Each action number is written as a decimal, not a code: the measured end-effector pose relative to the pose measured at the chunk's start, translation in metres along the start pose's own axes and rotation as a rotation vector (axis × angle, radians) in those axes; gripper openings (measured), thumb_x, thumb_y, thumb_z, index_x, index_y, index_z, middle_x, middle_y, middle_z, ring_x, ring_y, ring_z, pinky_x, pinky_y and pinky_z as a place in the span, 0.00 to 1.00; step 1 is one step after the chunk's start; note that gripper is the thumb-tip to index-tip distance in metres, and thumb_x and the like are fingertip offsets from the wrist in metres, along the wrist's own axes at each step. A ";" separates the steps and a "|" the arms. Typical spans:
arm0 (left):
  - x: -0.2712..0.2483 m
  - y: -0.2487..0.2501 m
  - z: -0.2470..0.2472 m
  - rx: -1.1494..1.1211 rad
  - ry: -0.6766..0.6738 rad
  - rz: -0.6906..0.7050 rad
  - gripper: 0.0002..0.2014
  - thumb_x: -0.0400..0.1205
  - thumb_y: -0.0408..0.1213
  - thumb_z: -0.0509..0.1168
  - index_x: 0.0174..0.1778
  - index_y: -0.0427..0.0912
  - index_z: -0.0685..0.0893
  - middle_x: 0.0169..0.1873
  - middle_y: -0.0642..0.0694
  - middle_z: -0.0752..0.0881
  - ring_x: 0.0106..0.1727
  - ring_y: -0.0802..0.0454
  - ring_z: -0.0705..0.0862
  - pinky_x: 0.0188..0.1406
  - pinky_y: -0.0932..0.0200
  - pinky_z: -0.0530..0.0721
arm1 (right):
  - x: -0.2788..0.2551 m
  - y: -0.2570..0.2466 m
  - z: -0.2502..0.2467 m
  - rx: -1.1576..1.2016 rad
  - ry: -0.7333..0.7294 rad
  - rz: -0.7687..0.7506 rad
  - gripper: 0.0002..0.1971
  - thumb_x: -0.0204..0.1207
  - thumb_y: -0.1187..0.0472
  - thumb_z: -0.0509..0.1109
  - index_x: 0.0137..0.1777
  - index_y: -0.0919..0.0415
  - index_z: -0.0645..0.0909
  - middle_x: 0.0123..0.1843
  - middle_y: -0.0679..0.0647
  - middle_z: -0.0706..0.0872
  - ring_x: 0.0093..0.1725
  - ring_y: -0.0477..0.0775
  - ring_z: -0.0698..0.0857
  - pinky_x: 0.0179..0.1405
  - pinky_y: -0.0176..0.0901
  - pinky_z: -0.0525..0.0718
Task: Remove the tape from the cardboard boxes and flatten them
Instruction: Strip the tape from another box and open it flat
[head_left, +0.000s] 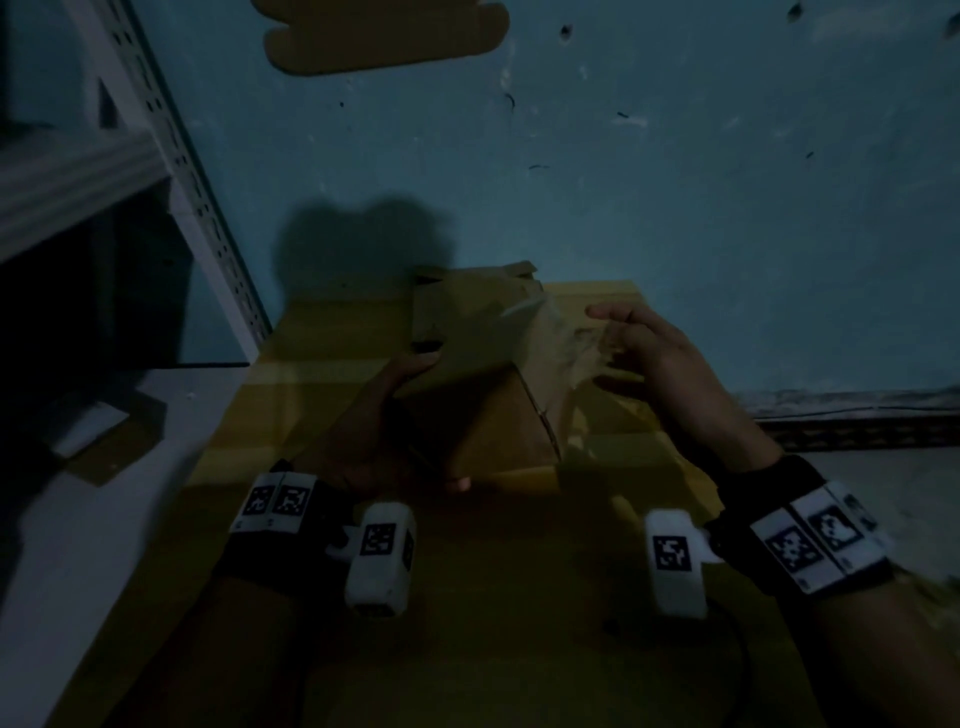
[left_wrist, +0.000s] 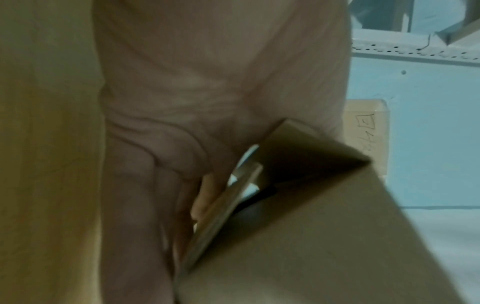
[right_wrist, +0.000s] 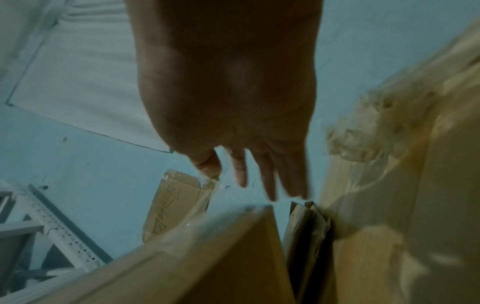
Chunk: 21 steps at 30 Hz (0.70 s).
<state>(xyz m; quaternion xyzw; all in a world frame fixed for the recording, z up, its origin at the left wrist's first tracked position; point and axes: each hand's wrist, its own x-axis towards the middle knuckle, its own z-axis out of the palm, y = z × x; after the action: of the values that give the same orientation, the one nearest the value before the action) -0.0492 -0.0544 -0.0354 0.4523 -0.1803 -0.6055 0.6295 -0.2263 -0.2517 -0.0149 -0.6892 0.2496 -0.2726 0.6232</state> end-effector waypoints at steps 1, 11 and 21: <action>0.000 0.001 -0.001 0.021 0.003 -0.017 0.34 0.64 0.54 0.81 0.63 0.40 0.85 0.49 0.34 0.88 0.46 0.34 0.89 0.41 0.38 0.86 | -0.001 0.001 0.002 -0.007 -0.027 0.021 0.14 0.89 0.62 0.60 0.67 0.52 0.83 0.52 0.51 0.90 0.53 0.51 0.88 0.56 0.49 0.86; -0.002 0.007 0.009 0.278 0.380 0.016 0.17 0.81 0.55 0.66 0.60 0.51 0.80 0.58 0.35 0.85 0.61 0.28 0.85 0.64 0.36 0.84 | 0.000 0.003 -0.002 -0.100 0.113 -0.250 0.04 0.83 0.69 0.72 0.49 0.68 0.88 0.41 0.66 0.90 0.40 0.52 0.90 0.41 0.49 0.93; -0.011 0.023 0.011 0.460 0.422 0.223 0.31 0.69 0.67 0.67 0.64 0.53 0.82 0.61 0.41 0.86 0.58 0.38 0.88 0.63 0.31 0.84 | -0.001 0.010 0.007 -0.296 0.276 -0.370 0.14 0.82 0.56 0.76 0.37 0.63 0.85 0.29 0.53 0.88 0.28 0.52 0.89 0.29 0.58 0.92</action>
<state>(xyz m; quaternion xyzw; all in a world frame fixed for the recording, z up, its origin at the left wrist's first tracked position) -0.0458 -0.0510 -0.0078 0.6754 -0.2263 -0.3696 0.5967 -0.2225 -0.2471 -0.0254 -0.7630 0.2390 -0.4339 0.4152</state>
